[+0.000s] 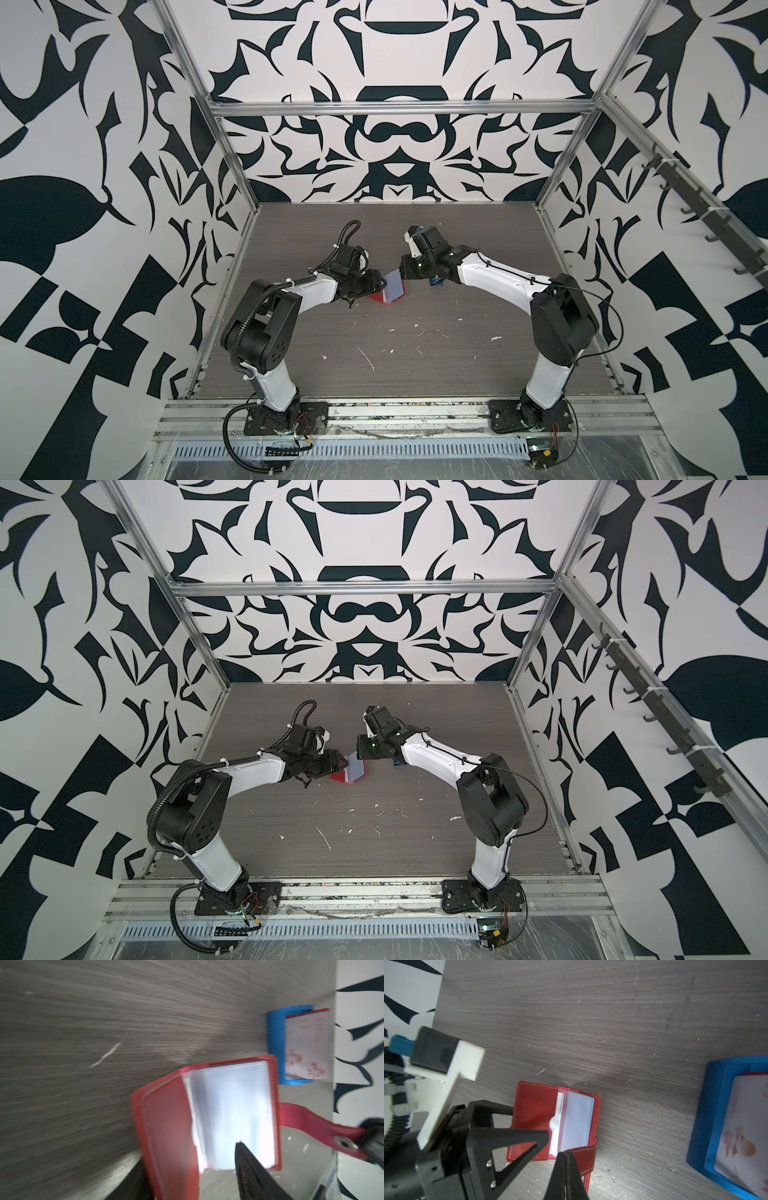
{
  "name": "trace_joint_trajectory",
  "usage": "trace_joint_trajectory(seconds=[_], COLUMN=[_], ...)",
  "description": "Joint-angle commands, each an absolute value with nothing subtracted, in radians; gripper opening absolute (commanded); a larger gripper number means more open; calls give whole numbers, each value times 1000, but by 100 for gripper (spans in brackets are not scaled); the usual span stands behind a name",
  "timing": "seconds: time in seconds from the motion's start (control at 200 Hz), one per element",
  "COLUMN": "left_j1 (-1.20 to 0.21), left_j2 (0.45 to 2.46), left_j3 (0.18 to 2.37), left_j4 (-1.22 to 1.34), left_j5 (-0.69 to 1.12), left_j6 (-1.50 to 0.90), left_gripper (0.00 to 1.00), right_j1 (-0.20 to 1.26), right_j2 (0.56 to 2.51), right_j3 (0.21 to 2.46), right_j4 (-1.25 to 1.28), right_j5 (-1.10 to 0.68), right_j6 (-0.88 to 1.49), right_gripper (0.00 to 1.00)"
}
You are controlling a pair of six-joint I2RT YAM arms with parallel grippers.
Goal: Insert credit cards into a card holder
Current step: Open the card holder at the center of the table.
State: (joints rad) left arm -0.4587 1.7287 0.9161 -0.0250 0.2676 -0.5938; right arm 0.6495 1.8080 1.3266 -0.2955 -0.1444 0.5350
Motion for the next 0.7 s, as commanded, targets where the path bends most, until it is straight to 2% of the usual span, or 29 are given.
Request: trace_joint_trajectory(seconds=[0.0, 0.315, 0.695], left_j1=[-464, -463, -464], left_j2=[1693, 1692, 1673], left_j3=[913, 920, 924], left_j4=[-120, -236, -291], left_j5=[147, -29, -178], left_j6=[-574, -545, -557], left_gripper=[61, 61, 51], right_j1=[649, 650, 651], right_j2=[1821, 1859, 1876], right_j3=[1361, 1350, 1348], right_j4=[-331, -338, -357], right_j5=[-119, -119, -81], right_j6=[518, 518, 513], right_gripper=[0, 0, 0])
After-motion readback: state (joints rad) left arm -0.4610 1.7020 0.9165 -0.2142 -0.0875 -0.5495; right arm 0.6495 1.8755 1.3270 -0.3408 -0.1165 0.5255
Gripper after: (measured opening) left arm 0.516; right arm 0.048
